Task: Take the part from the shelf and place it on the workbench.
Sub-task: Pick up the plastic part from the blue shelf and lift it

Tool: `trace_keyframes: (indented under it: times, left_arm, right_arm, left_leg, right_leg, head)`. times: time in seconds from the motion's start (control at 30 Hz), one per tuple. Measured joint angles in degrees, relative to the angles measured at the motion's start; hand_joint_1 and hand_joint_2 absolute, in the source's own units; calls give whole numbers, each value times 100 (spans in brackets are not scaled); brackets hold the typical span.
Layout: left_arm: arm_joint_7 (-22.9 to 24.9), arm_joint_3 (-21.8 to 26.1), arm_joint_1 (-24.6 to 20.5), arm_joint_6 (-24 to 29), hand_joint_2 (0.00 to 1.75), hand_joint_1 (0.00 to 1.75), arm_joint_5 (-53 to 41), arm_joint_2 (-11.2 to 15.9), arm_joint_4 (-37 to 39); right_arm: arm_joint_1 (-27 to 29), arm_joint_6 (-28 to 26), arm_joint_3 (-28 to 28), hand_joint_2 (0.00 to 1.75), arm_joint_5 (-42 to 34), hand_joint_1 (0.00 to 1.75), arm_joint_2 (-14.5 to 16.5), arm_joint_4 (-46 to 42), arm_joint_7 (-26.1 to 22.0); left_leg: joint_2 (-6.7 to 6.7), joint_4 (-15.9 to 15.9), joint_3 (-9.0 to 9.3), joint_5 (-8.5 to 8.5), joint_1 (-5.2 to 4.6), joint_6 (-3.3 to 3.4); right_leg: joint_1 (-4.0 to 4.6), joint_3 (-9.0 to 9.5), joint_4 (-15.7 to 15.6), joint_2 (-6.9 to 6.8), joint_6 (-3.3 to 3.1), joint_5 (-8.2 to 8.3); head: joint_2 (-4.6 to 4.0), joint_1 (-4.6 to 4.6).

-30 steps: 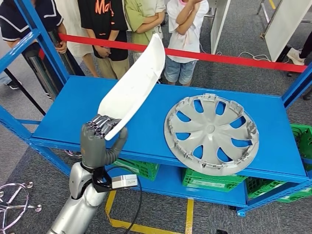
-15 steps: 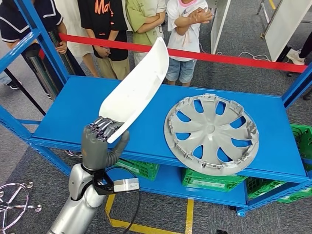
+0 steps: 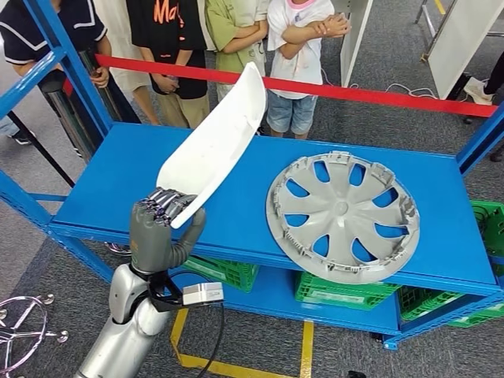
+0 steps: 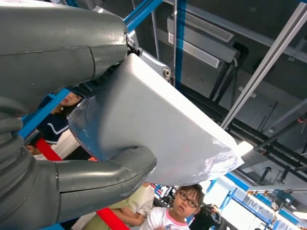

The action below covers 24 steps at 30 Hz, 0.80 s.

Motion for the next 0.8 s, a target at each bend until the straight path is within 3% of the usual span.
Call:
trace_keyframes:
  times: [0.13, 0.2, 0.23, 0.3, 0.33, 0.37, 0.4, 0.43, 0.5, 0.53, 0.6, 0.67, 0.73, 0.8]
  left_arm:
    - [44, 0, 0, 0, 175, 175, -26, 33, -1]
    - [72, -1, -4, 1, 175, 175, -45, 38, -2]
    - [90, -3, -6, 2, 175, 175, -57, 37, -2]
    - [142, -7, -3, 3, 175, 175, -90, 42, 3]
    - [170, -9, 4, 3, 175, 175, -104, 47, 8]
    - [194, -10, 10, 2, 175, 175, -116, 54, 14]
    - [209, -10, 12, 2, 175, 175, -123, 60, 19]
    - [222, -12, 13, 2, 175, 175, -128, 63, 21]
    - [260, -19, 11, 2, 175, 175, -143, 68, 22]
    - [283, -27, 8, 3, 175, 175, -149, 70, 22]
    - [309, -43, 1, 4, 175, 175, -156, 81, 22]
    - [314, -50, 3, 4, 175, 175, -161, 95, 22]
    - [320, -54, 3, 4, 175, 175, -166, 110, 22]
    - [346, -58, 1, 4, 175, 175, -166, 123, 22]
  right_arm:
    - [-6, 1, -1, 0, 0, 0, 22, 0, -1]
    - [-13, 1, -1, 0, 1, 0, 27, 0, -2]
    - [-16, 1, -1, 0, 2, 0, 27, 0, -3]
    - [-9, 1, -1, 0, 2, 0, 27, 0, -4]
    - [-1, 1, -1, 0, 2, 0, 27, 0, -3]
    - [8, 1, -1, 0, 2, 0, 27, 0, -3]
    - [13, 1, -1, 0, 2, 0, 27, 0, -2]
    - [15, 1, -1, 0, 2, 0, 27, 0, -2]
    - [8, 1, -1, 0, 4, 0, 30, 0, -2]
    - [2, 2, -1, 0, 8, 0, 32, 0, -3]
    - [-6, 3, -2, 0, 15, 0, 36, 1, -2]
    - [-7, 3, -3, 0, 19, 0, 39, 2, -1]
    - [-8, 3, -5, 0, 19, 0, 43, 2, -3]
    - [-9, 3, -7, 0, 19, 0, 45, 2, -4]
  left_leg:
    - [-7, -18, -9, 29, -15, 68]
    - [-13, -107, 11, 104, 16, 132]
    - [-18, -151, 14, 138, 36, 160]
    - [-32, -164, -7, 167, 48, 188]
    - [-43, -155, -24, 170, 48, 189]
    - [-53, -143, -35, 171, 48, 187]
    - [-66, -125, -42, 169, 50, 181]
    - [-81, -101, -47, 161, 56, 169]
    - [-109, -33, -76, 134, 60, 115]
    - [-127, 4, -105, 130, 55, 77]
    - [-158, 60, -176, 151, 43, 4]
    - [-171, 102, -236, 153, 53, -58]
    - [-157, 341, -353, -80, 70, -124]
    - [-142, 999, -586, -542, 89, -176]
  right_leg:
    - [-13, 10, -18, -18, 64, 31]
    - [-9, -50, 67, 39, 98, -69]
    - [-7, -152, 272, 99, 106, -210]
    - [-14, -496, 1004, 213, 124, -576]
    - [-18, -670, 1373, 234, 137, -692]
    - [-24, -773, 1578, 241, 148, -701]
    - [-33, -777, 1566, 242, 158, -594]
    - [-49, -677, 1335, 242, 167, -391]
    - [-76, -323, 617, 266, 184, -31]
    - [-80, -192, 360, 291, 176, 54]
    - [-66, -114, 204, 331, 133, 39]
    - [-68, -167, 174, 316, 56, 46]
    - [-74, -237, 160, 288, -39, 96]
    - [-63, -324, 158, 251, -109, 156]
  head:
    - [0, -2]
    - [0, 6]
    - [0, 14]
    - [0, 22]
    - [0, 23]
    - [0, 21]
    - [0, 22]
    - [0, 22]
    - [0, 28]
    - [1, 32]
    - [2, 34]
    - [2, 28]
    - [1, 8]
    - [1, -14]
